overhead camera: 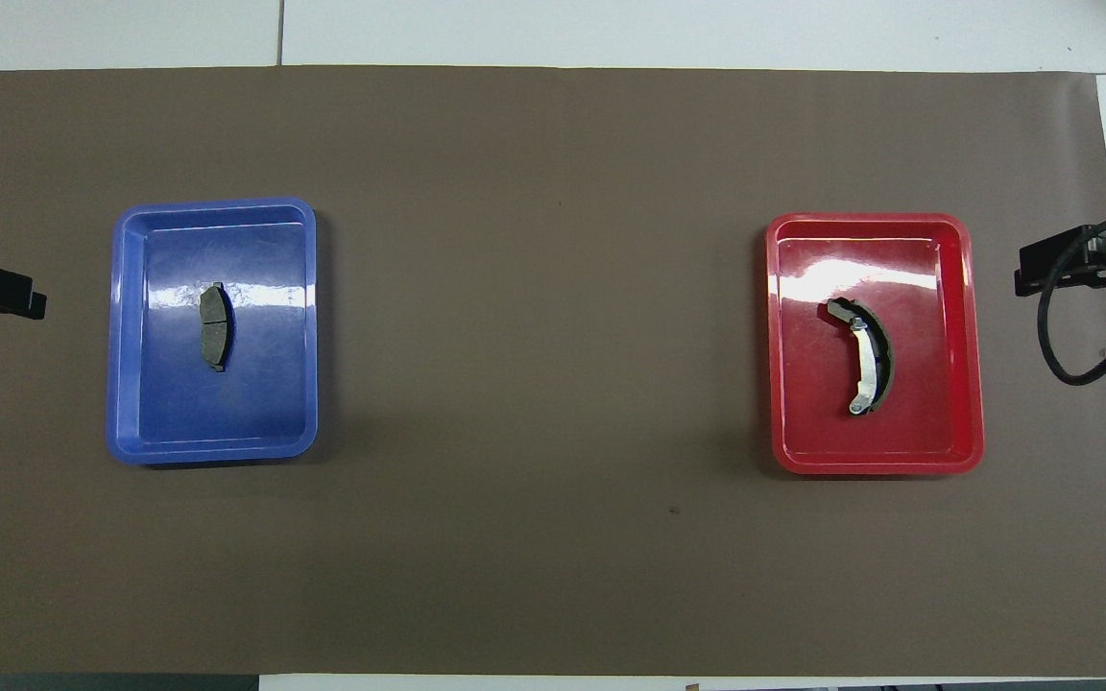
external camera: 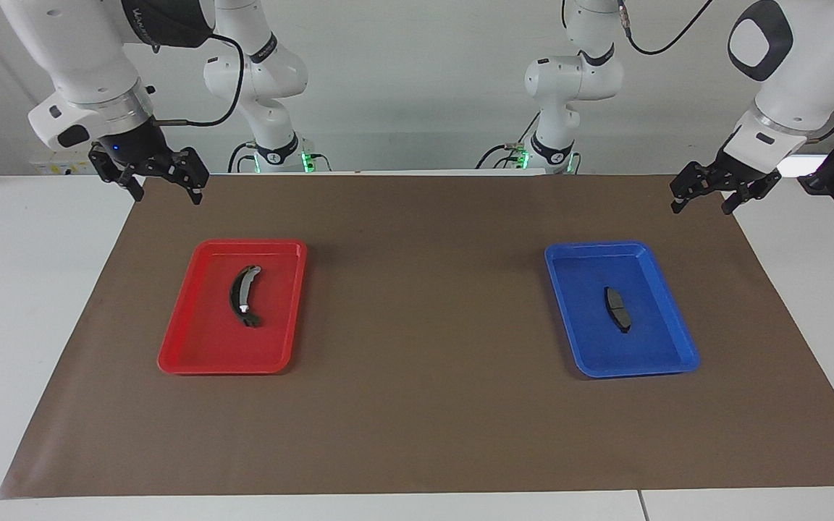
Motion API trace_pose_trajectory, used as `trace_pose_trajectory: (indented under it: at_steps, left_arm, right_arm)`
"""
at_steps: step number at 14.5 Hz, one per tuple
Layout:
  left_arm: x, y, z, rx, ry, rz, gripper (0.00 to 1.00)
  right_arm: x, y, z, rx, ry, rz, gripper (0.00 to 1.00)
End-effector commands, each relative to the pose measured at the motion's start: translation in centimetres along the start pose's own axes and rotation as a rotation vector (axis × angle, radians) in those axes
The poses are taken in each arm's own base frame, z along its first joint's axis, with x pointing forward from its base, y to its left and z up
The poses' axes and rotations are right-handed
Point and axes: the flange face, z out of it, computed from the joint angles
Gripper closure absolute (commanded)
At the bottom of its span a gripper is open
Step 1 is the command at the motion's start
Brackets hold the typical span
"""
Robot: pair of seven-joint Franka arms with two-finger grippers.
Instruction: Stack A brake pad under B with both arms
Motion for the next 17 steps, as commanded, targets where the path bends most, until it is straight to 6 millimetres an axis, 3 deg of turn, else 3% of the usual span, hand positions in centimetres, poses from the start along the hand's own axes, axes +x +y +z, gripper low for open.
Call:
trace_pose_trajectory:
  at_steps: [1, 6, 9, 13, 17]
  left_arm:
    - [-0.9, 0.2, -0.1, 0.016, 0.008, -0.007, 0.01]
    - [-0.9, 0.2, -0.2, 0.016, 0.014, -0.003, 0.01]
    - [-1.0, 0.2, 0.8, 0.018, 0.035, 0.002, 0.01]
    - [-0.5, 1.7, 6.0, 0.019, 0.050, 0.026, 0.02]
    - [-0.3, 2.9, 13.7, 0.024, 0.082, 0.024, 0.03]
  right_arm:
    - [-0.2, 0.2, -0.1, 0.017, 0.003, -0.012, 0.00]
    - [-0.2, 0.2, -0.1, 0.017, 0.004, -0.012, 0.00]
    - [-0.2, 0.2, -0.1, 0.017, 0.004, -0.012, 0.00]
    - [-0.2, 0.2, -0.1, 0.017, 0.004, -0.012, 0.00]
    - [-0.2, 0.2, -0.1, 0.017, 0.004, -0.010, 0.00]
